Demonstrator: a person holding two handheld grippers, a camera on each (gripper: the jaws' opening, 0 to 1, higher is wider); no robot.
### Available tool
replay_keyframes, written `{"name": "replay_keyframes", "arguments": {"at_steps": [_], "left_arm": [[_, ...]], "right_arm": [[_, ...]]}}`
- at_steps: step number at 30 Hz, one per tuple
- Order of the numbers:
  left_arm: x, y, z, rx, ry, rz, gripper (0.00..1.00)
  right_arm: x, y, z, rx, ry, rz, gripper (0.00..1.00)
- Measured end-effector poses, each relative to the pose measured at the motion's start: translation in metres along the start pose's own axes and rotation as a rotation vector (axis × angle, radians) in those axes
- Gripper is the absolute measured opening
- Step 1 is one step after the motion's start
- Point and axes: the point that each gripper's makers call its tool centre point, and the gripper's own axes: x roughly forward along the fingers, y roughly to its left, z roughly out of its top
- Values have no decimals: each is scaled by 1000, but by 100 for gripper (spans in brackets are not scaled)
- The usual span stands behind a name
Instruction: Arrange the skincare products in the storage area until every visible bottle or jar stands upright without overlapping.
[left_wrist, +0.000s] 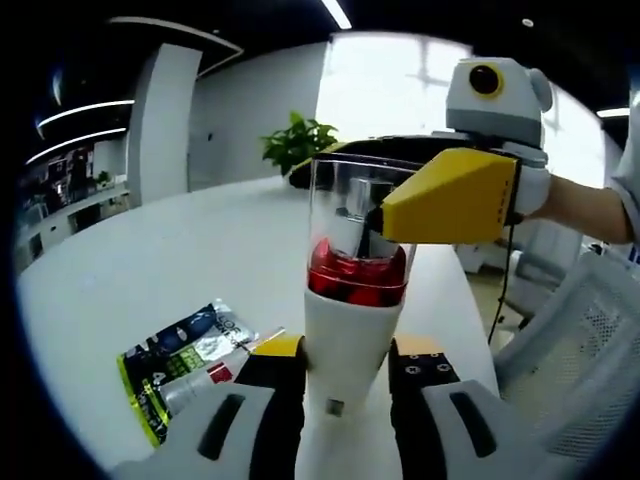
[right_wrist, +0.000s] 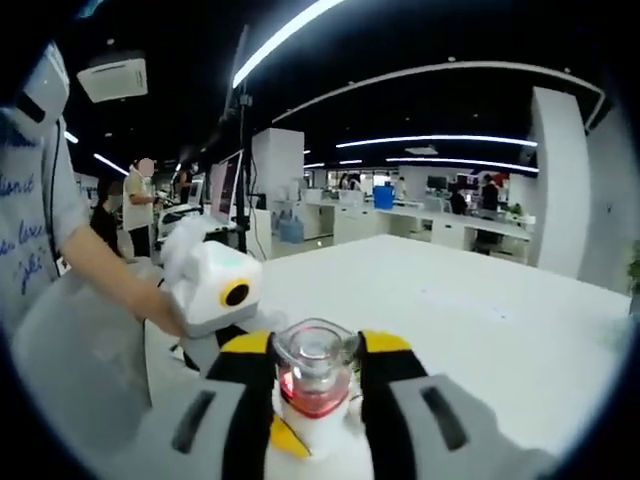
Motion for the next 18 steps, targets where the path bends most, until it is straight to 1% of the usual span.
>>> {"name": "replay_keyframes", "arguments": {"at_steps": [2,5,11,14,15,18], "left_arm": [[-2,0,1,-2,0,3,32],[-9,-1,4,9,0,8,33],[-25,6,9,-17,-4,42,38],[-35,6,12,-25,-17,54,38],[-37,6,13,-28,-20,58,41],[-46,7,15,-39,-25,79,48]], "right_arm": [[0,-3,-2,45,6,-6,43],[-2,-3,3,71,-14,-2,43],[-5,-1,0,66,23,-3,49],[-8,0,1,66,35,-8,49],[-9,-1,1,66,35,-16,49],[-10,-1,2,72,43,-18,56]]}}
